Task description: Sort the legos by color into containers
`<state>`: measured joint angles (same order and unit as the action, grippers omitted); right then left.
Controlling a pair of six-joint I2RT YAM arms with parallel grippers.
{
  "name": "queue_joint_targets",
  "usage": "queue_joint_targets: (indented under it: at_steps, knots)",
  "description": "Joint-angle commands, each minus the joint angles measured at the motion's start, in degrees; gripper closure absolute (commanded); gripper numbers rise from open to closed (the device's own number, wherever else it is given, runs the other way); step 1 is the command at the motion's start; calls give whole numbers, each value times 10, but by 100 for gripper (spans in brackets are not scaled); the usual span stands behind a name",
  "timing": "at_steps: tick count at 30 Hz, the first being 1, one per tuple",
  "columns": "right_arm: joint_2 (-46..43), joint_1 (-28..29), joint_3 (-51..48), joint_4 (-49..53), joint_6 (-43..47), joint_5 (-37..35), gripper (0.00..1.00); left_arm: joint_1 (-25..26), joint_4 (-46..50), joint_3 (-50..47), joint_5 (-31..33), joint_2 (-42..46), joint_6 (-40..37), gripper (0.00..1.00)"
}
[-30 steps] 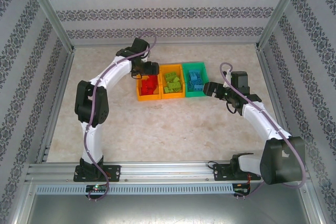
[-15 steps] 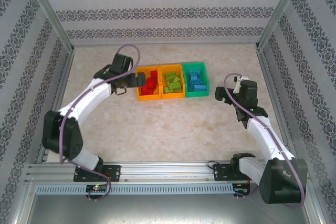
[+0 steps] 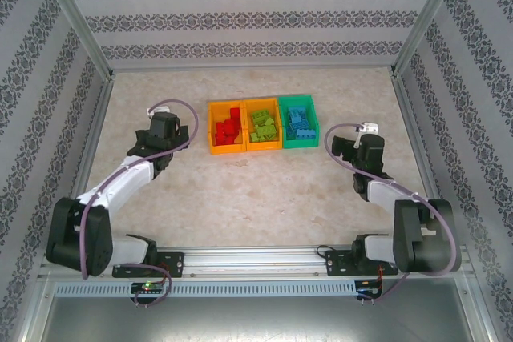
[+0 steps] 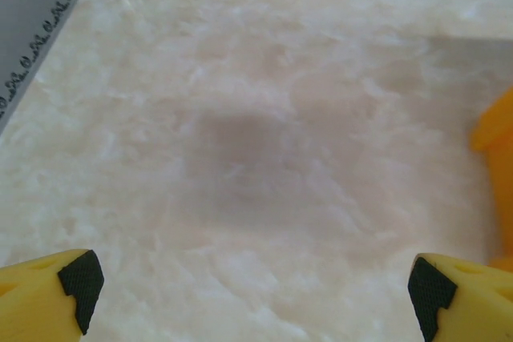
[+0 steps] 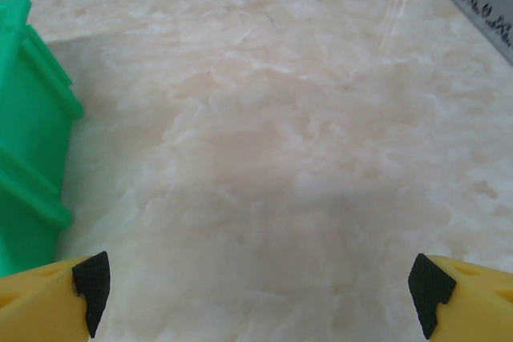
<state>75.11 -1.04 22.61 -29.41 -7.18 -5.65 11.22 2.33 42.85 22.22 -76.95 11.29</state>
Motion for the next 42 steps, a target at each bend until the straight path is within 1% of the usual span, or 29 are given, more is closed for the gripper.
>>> queue_joint_targets:
  at_steps: [1,2,3,5,8,9,10,11,12,13,15,16,18,20,21,22,23,24,25,27,28,29,30,42]
  knots:
    - [18,-5,20,-65,18,-24,2,-18,-217,-56,45,-41,-70,0]
    - [20,-5,24,-60,18,-23,2,-22,-210,-52,28,-49,-84,0]
    - [21,-5,25,-59,18,-23,2,-26,-213,-49,30,-60,-91,0]
    - [20,-5,23,-60,18,-23,2,-35,-250,-64,11,-74,-107,0]
    - [16,-5,15,-71,16,-23,2,-53,-331,-106,-8,-86,-98,0]
    - [16,-6,9,-84,6,-24,2,-59,-358,-121,-13,-89,-94,1]
    - [28,-7,-6,-125,-2,-25,2,-62,-372,-129,-15,-92,-90,0]
    - [56,-6,-21,-195,0,-27,2,-63,-394,-139,-16,-100,-87,1]
    - [65,4,-14,-192,14,-28,2,-65,-428,-153,-18,-107,-90,0]
    - [66,16,4,-148,30,-25,2,-65,-420,-154,-28,-103,-89,0]
    - [108,23,0,-201,43,-9,2,-67,-444,-166,-49,-103,-96,0]
    - [111,24,-13,-226,46,-13,2,-70,-439,-166,-57,-99,-94,0]
    - [107,23,-16,-228,31,-40,2,-79,-447,-170,-94,-102,-96,1]
    - [108,23,-16,-227,32,-39,2,-96,-451,-173,-149,-104,-95,0]
    - [109,23,-15,-229,33,-36,2,-104,-480,-186,-177,-114,-98,0]
    - [109,23,-14,-226,36,-27,2,-105,-555,-206,-182,-139,-103,0]
    - [110,24,-11,-222,39,-21,2,-105,-537,-204,-180,-132,-101,0]
    - [110,24,-9,-218,45,-13,2,-106,-484,-190,-187,-119,-100,0]
    - [110,26,-9,-218,47,-14,2,-107,-532,-200,-192,-133,-105,0]
    - [109,26,-10,-218,46,-15,2,-108,-496,-191,-196,-123,-103,0]
    - [109,26,-11,-220,46,-14,2,-107,-520,-197,-194,-129,-105,0]
    - [109,27,-9,-218,47,-13,2,-107,-498,-193,-195,-123,-105,0]
    - [109,27,-10,-218,47,-13,2,-107,-510,-195,-195,-127,-105,0]
    - [110,27,-5,-213,52,-2,2,-107,-506,-194,-196,-126,-105,0]
